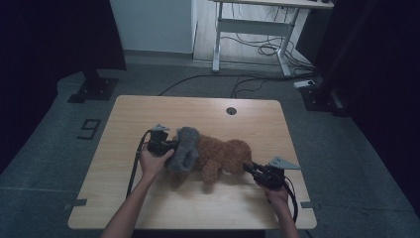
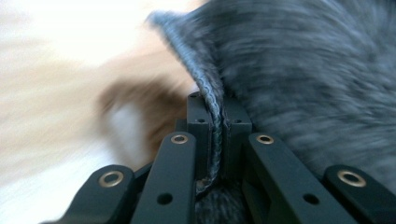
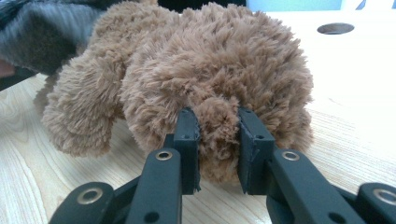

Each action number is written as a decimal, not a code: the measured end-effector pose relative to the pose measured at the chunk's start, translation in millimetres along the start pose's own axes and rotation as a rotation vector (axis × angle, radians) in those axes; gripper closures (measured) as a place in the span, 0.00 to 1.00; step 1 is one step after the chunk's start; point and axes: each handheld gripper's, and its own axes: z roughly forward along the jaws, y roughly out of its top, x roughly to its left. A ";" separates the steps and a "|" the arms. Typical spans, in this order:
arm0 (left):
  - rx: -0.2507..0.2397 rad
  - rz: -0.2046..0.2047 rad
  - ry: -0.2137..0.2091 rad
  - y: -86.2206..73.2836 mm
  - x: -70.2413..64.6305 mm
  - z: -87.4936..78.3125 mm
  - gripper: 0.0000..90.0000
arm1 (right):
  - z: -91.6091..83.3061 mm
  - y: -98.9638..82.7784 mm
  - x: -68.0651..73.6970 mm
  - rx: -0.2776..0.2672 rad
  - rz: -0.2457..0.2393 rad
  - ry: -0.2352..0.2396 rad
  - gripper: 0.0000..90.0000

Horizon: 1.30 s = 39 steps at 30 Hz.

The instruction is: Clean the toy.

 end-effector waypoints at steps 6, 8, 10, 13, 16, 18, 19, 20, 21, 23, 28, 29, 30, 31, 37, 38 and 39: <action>0.004 0.005 -0.045 -18.2 4.4 8.7 0.94 | 0.6 -0.5 -0.5 0.001 0.004 -0.001 0.81; 0.026 0.025 -0.035 -19.9 0.6 9.5 0.94 | 0.7 -0.5 -0.2 0.002 0.005 -0.003 0.81; 0.048 0.037 -0.035 -23.7 -0.8 9.5 0.94 | 0.1 -0.3 -0.1 0.006 0.002 -0.006 0.81; 0.073 0.044 -0.013 -30.5 0.1 5.9 0.94 | -0.1 -0.3 -0.5 0.006 0.002 -0.005 0.81; 0.083 0.043 0.017 -35.2 4.0 -1.8 0.93 | -0.4 -0.2 -0.9 0.009 0.001 -0.005 0.81; 0.059 0.035 0.009 -36.0 7.5 -11.2 0.93 | -0.3 -0.2 -0.9 0.008 0.001 -0.005 0.81; 0.043 0.034 -0.004 -35.5 8.4 -15.1 0.93 | -0.4 -0.1 -1.0 0.009 0.000 -0.005 0.81; 0.020 0.036 -0.021 -34.0 8.4 -20.9 0.93 | -0.4 -0.1 -1.1 0.009 0.000 -0.006 0.81; -0.008 0.046 -0.026 -31.8 6.5 -27.1 0.93 | -0.4 -0.1 -1.2 0.009 0.001 -0.006 0.81; -0.071 0.071 -0.060 -24.5 -0.1 -39.7 0.93 | -0.2 -0.2 -1.4 0.008 0.002 -0.005 0.81; -0.193 0.127 -0.154 0.0 -28.5 -62.9 0.93 | -0.2 -0.2 -1.4 0.007 0.003 -0.006 0.81; -0.205 0.145 -0.165 4.2 -36.5 -64.8 0.93 | -0.2 -0.2 -1.3 0.008 0.002 -0.006 0.81; -0.211 0.164 -0.176 7.7 -44.3 -65.5 0.93 | -0.3 -0.2 -1.2 0.008 0.001 -0.007 0.81; -0.211 0.183 -0.190 11.4 -53.6 -64.3 0.93 | -0.3 -0.2 -1.2 0.008 0.001 -0.007 0.81; -0.145 0.191 -0.157 21.7 -70.9 -31.7 0.93 | -0.4 -0.3 -1.1 0.009 0.002 -0.007 0.81; -0.116 0.184 -0.122 19.8 -68.3 -21.5 0.93 | -0.4 -0.3 -1.1 0.009 0.002 -0.007 0.81; -0.092 0.160 -0.122 16.0 -63.8 -11.7 0.93 | -0.5 -0.3 -1.0 0.009 0.003 -0.006 0.81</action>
